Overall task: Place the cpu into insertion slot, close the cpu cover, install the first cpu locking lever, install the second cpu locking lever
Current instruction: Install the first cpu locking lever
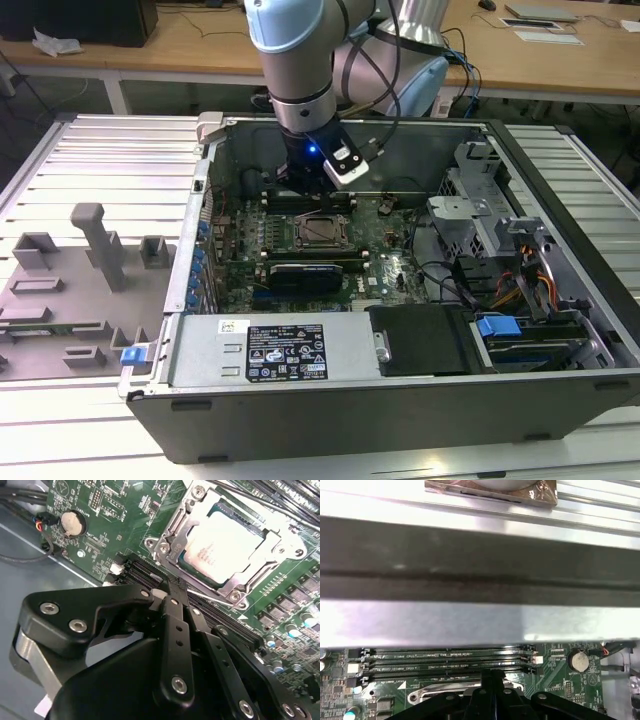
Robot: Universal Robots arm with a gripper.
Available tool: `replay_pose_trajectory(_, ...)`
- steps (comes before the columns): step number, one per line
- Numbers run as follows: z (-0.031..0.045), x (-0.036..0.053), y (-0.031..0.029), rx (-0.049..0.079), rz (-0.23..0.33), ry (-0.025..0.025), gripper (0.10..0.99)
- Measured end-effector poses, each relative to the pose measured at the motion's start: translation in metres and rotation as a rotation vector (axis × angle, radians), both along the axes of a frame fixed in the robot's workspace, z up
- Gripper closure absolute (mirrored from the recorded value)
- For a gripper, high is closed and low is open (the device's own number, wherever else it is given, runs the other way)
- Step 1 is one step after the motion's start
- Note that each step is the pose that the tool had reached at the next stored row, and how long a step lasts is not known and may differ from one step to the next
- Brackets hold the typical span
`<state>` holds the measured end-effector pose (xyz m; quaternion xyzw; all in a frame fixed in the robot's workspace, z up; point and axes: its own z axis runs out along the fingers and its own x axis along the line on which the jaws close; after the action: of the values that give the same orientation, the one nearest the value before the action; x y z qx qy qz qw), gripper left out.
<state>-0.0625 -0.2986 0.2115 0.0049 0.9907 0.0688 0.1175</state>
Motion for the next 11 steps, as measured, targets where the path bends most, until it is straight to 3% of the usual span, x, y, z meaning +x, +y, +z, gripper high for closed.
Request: replay_pose_trajectory(11,-0.0021,0.0003,0.0055,0.000,-0.073,0.0000,0.980)
